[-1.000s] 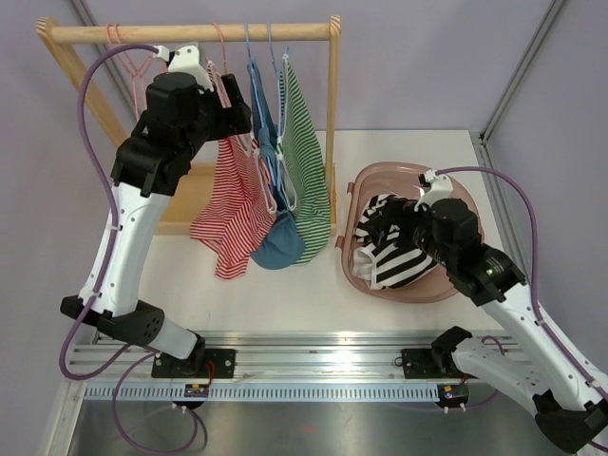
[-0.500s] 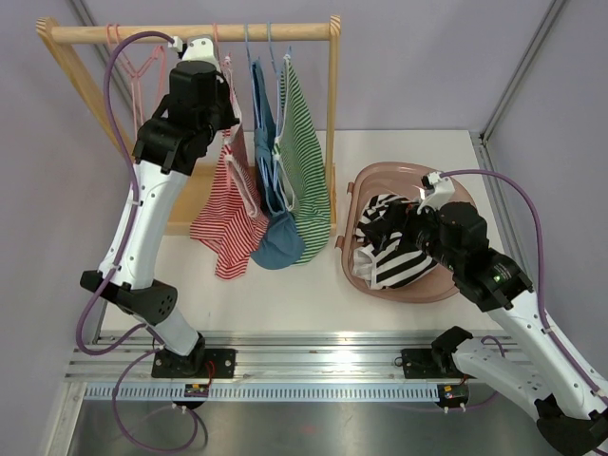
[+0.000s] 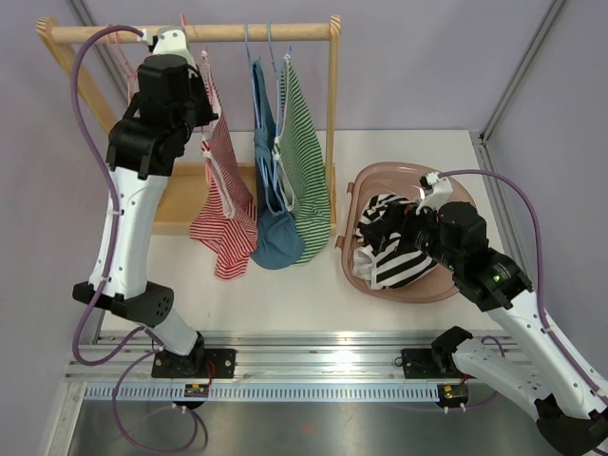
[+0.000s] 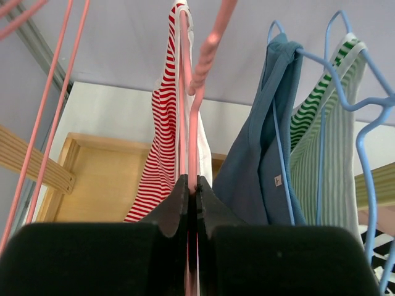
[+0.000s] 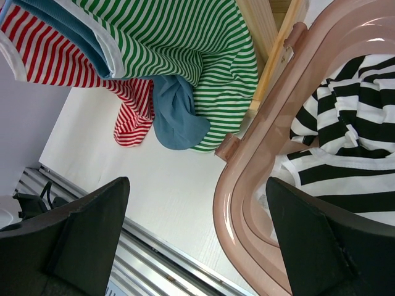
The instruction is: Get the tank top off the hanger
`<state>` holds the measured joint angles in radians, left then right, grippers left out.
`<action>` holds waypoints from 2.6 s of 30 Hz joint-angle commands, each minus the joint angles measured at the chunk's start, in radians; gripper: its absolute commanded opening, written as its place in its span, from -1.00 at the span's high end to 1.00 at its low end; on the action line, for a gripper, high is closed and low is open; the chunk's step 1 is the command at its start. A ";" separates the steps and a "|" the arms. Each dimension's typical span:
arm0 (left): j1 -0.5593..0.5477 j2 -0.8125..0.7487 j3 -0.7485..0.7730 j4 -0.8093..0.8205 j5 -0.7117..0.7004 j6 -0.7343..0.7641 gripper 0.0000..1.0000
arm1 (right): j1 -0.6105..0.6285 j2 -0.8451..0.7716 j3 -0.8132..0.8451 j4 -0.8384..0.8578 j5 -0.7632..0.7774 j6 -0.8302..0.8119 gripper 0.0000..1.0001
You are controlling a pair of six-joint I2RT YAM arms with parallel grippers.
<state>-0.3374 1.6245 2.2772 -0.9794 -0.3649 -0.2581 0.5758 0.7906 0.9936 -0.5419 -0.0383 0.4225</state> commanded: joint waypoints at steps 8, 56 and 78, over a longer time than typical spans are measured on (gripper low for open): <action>0.021 -0.196 -0.002 -0.021 0.142 -0.009 1.00 | -0.002 -0.011 0.017 0.066 -0.055 -0.004 -0.99; -0.020 -1.333 -1.180 -0.145 0.886 -0.125 1.00 | 0.604 0.674 0.102 0.766 0.261 0.004 0.07; -0.055 -1.299 -1.133 -0.124 0.971 -0.102 1.00 | 0.460 0.596 0.119 0.384 0.637 -0.045 1.00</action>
<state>-0.3824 0.3187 1.0954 -1.1690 0.4877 -0.3584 1.0695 1.4223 1.0958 -0.0895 0.5255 0.3824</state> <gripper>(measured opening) 0.026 0.021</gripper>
